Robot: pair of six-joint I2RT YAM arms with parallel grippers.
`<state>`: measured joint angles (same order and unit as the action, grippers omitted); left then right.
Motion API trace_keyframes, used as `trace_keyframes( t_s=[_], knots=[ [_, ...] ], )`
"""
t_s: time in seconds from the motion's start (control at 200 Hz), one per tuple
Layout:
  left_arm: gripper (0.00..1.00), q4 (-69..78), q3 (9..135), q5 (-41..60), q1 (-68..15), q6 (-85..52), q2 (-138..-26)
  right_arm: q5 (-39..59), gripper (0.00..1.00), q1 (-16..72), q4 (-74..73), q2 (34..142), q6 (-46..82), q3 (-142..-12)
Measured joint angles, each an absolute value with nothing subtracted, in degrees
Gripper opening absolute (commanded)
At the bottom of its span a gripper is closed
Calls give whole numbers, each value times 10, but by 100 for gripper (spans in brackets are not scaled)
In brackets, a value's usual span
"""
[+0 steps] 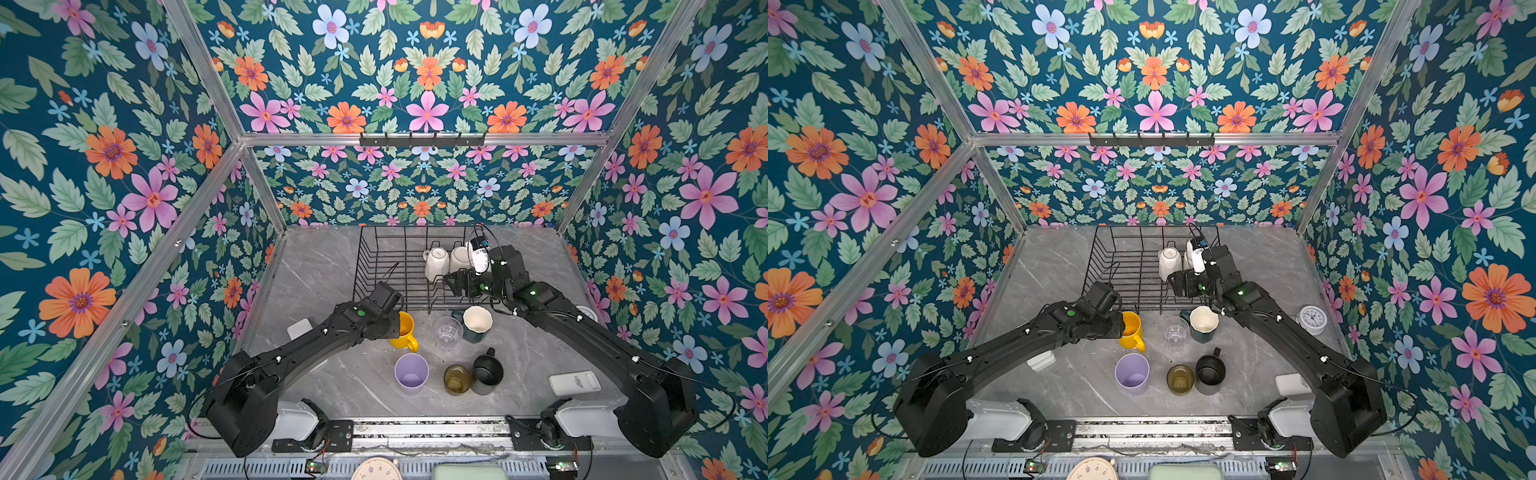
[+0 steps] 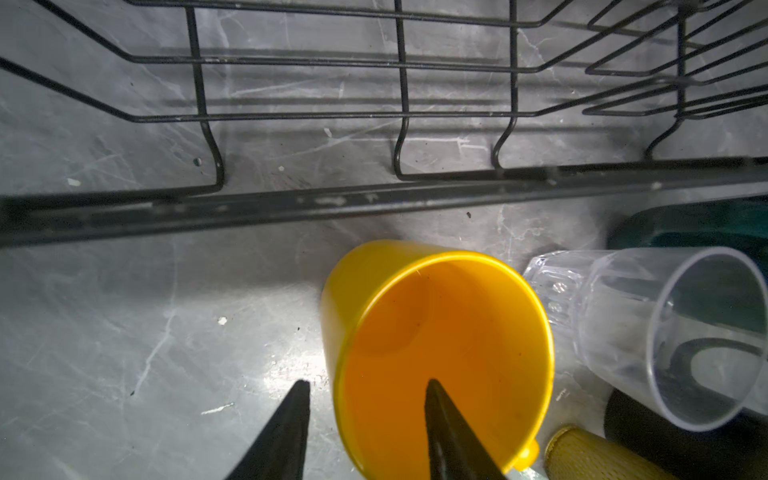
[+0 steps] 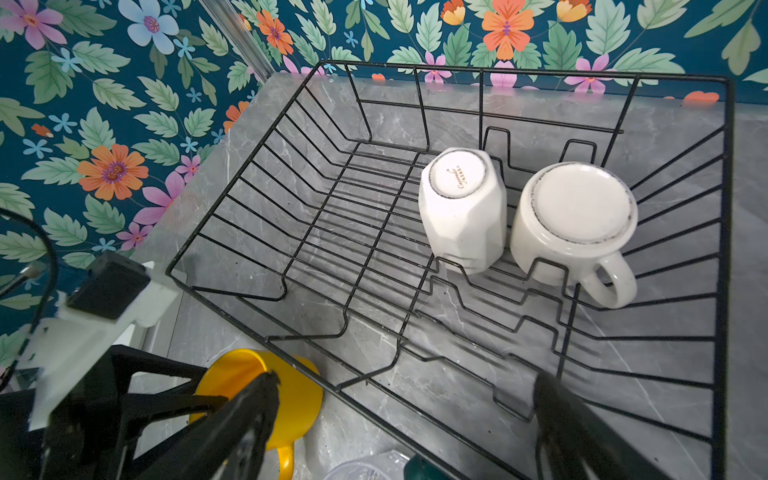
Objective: Load the cups into the dish rack
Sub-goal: 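Close the left gripper on the rim of the yellow mug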
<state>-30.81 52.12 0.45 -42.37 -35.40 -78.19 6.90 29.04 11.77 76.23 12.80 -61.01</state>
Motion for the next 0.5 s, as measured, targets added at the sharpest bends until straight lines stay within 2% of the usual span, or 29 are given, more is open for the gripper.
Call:
trace_keyframes(
  t_s=[0.245,0.5],
  knots=[
    [34,-304,519,2,-424,-354,-799,69,95,290,117,766,125,-608],
    [20,-300,518,-8,-424,-356,-807,69,95,290,118,768,118,-607]
  ],
)
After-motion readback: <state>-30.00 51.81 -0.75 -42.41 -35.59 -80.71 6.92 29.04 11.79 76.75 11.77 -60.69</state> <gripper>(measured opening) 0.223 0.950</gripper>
